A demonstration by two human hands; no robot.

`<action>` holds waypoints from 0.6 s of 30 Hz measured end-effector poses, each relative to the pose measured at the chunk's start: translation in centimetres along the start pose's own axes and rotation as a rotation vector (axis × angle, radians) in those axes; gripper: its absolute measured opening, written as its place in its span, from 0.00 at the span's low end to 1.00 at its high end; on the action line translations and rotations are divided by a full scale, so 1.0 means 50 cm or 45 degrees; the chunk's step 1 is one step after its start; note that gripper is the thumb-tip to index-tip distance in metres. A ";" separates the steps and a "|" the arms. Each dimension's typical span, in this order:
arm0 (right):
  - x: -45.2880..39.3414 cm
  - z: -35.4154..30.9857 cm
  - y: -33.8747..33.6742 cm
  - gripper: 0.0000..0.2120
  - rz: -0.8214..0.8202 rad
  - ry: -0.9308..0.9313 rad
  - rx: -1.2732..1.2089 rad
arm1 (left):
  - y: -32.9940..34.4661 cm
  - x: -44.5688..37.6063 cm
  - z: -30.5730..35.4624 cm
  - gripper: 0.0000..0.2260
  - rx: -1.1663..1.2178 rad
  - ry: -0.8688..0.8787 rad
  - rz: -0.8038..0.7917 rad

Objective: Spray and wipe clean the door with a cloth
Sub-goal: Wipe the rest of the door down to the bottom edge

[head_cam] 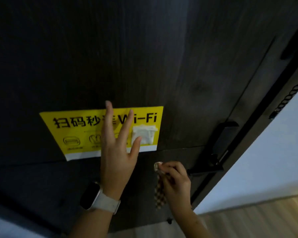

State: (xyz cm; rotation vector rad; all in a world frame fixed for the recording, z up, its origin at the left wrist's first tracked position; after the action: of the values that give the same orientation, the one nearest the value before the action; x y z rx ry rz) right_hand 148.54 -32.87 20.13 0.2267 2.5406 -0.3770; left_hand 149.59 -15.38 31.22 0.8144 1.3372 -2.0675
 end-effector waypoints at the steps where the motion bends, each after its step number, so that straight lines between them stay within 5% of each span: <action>1: 0.015 0.003 0.004 0.16 -0.031 0.073 -0.079 | -0.002 0.039 -0.013 0.26 0.066 -0.070 -0.026; 9: 0.120 0.031 0.095 0.11 -0.095 0.849 -0.594 | -0.031 0.319 -0.160 0.21 0.524 -1.000 -0.706; 15: 0.203 -0.004 0.176 0.05 -0.136 1.235 -0.686 | -0.133 0.435 -0.281 0.17 0.484 -1.342 -0.655; 18: 0.246 -0.043 0.234 0.05 -0.063 1.273 -0.739 | -0.190 0.492 -0.351 0.27 0.511 -1.379 -0.709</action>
State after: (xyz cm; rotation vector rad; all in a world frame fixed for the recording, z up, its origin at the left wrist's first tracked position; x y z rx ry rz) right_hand 140.03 -20.15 12.52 0.1396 3.4738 0.6324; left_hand 129.73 1.47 13.18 -0.6213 0.5445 -2.5866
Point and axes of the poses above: each hand's wrist, its own x-axis away from the middle knuckle, its own y-axis out of the palm, z = x × y, the point moved 3 cm from there along -x, towards the middle knuckle, and after that the axes turned 13 degrees about -x, right-handed, at the moved point
